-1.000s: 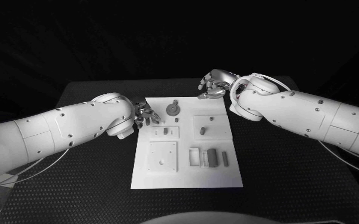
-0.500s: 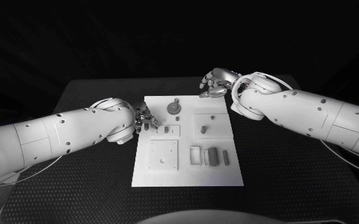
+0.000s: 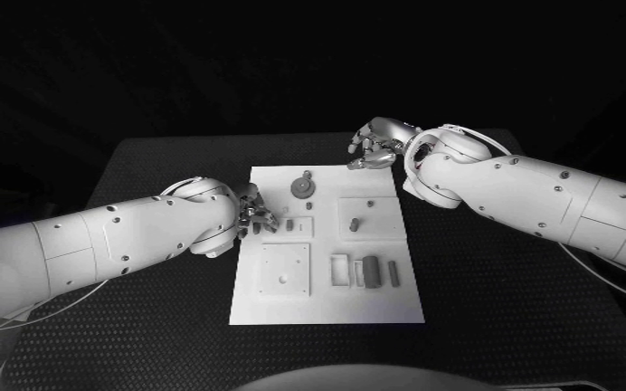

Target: Assemble the parts on the task board

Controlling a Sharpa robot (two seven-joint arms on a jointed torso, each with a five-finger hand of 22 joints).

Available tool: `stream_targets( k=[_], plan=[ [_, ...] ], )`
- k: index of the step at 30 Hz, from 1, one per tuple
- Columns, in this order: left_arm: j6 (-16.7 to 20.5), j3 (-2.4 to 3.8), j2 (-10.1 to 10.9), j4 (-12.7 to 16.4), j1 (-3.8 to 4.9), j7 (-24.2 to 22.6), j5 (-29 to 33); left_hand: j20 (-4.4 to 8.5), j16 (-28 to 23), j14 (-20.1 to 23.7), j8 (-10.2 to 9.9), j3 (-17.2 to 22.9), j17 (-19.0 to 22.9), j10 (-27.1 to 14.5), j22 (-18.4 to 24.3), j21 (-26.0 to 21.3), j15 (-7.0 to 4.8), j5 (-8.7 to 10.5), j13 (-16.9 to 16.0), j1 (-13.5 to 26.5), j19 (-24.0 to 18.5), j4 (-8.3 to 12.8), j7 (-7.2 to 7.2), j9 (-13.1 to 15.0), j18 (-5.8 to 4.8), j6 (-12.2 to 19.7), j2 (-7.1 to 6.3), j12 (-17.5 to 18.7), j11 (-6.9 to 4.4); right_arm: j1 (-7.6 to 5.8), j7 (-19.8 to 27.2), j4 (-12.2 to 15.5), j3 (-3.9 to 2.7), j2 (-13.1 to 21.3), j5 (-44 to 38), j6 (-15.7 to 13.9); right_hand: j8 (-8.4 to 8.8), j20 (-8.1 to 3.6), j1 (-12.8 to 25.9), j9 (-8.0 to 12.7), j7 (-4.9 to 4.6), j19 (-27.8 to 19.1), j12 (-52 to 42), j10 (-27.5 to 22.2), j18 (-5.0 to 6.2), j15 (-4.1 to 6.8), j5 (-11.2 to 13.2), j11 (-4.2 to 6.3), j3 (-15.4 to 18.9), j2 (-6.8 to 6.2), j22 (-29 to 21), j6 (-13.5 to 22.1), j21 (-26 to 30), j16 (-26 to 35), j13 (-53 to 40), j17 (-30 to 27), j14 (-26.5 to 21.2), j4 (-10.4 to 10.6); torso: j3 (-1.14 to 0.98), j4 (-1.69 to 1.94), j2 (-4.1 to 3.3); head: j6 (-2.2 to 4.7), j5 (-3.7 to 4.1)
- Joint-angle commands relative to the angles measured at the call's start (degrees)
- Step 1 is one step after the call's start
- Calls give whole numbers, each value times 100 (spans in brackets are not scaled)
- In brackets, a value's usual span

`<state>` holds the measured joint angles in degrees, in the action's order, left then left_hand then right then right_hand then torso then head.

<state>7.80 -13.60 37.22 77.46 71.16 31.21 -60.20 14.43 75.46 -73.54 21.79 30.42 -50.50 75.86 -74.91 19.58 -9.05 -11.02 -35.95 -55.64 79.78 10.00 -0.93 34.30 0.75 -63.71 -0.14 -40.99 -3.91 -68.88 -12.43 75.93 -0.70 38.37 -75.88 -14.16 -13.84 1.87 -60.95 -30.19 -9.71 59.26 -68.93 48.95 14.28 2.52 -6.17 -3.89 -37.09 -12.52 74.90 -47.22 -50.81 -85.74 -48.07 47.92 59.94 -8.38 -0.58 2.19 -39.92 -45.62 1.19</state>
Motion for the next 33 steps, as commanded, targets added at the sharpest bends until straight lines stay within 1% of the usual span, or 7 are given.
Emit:
stream_targets(
  k=[1, 7, 20, 27, 30, 32, 33],
  plan=[
    [-57, 3, -23, -22, -3, -3, -123, 84, 20, -144, 374, 92, -8, 121, -136, 25, -190, -30, -10, 0, 110, 71, -20, 683, -68, -166, 69, -25, -104, 0, 15, 12, -2, 1, -8, 53, -26, -17, 22, 5, -39, 0, -31, -37, 72, -14, 18, 13, 2, 48, 93, -14, 22, -25, 10, -8, -24, 44, 3, 2, 0, -3, 19],
    [-49, 4, -85, -62, -3, -12, -124, 84, 22, -143, 376, 93, -8, 120, -136, 26, -190, -30, -10, 1, 110, 70, -20, 685, -69, -164, 70, -26, -104, 0, 15, 16, -2, -3, -8, 50, -27, -17, 22, 7, -40, 0, -32, -37, 72, -15, 18, 13, 1, 49, 93, -12, 22, -25, 11, -8, -24, 46, 5, 3, 2, 5, 32],
    [37, 4, -112, -171, -3, -14, -173, 83, 27, -140, 388, 101, -8, 114, -135, 31, -190, -31, -9, 1, 109, 67, -20, 694, -72, -153, 81, -35, -104, 0, 13, 18, -2, -3, -8, 54, -28, -17, 22, 10, -40, 1, -33, -38, 72, -15, 18, 12, 1, 48, 93, -9, 22, -25, 13, -9, -24, 49, 4, 6, 1, -3, 35],
    [0, 4, -151, -217, -2, -18, -210, 84, 30, -139, 394, 104, -8, 112, -135, 34, -190, -31, -8, 2, 109, 65, -20, 699, -73, -148, 89, -39, -104, 0, 14, 15, -2, -6, -8, 56, -29, -17, 21, 12, -40, 1, -34, -38, 72, -15, 18, 12, 2, 47, 93, -8, 22, -26, 14, -10, -24, 50, 4, 3, 2, 0, 34],
    [0, 4, -170, -241, -2, -19, -214, 85, 32, -139, 397, 105, -8, 111, -135, 36, -190, -31, -8, 2, 109, 65, -20, 701, -73, -146, 90, -41, -104, 0, 16, 17, -2, -7, -8, 63, -30, -18, 21, 12, -40, 1, -35, -38, 72, -15, 18, 12, 2, 47, 93, -8, 22, -26, 14, -10, -24, 50, 2, 4, 2, -4, 20],
    [0, 4, -187, -261, -3, -20, -215, 85, 32, -139, 399, 105, -8, 111, -135, 37, -191, -31, -8, 3, 109, 65, -20, 702, -73, -144, 91, -43, -105, 0, 15, 17, -2, -7, -8, 65, -30, -18, 21, 13, -40, 1, -35, -38, 72, -16, 18, 12, 1, 48, 93, -8, 22, -26, 14, -10, -24, 51, 2, 3, 1, 7, 24],
    [-6, 4, -197, -271, -3, -23, -224, 85, 33, -139, 400, 106, -8, 111, -135, 37, -191, -31, -8, 3, 109, 65, -20, 702, -73, -144, 92, -44, -105, 0, 14, 15, -2, -9, -8, 65, -30, -18, 21, 13, -40, 1, -35, -38, 72, -16, 18, 12, 1, 48, 93, -8, 22, -26, 15, -10, -24, 51, 3, 3, 0, -3, 27]
  ],
)
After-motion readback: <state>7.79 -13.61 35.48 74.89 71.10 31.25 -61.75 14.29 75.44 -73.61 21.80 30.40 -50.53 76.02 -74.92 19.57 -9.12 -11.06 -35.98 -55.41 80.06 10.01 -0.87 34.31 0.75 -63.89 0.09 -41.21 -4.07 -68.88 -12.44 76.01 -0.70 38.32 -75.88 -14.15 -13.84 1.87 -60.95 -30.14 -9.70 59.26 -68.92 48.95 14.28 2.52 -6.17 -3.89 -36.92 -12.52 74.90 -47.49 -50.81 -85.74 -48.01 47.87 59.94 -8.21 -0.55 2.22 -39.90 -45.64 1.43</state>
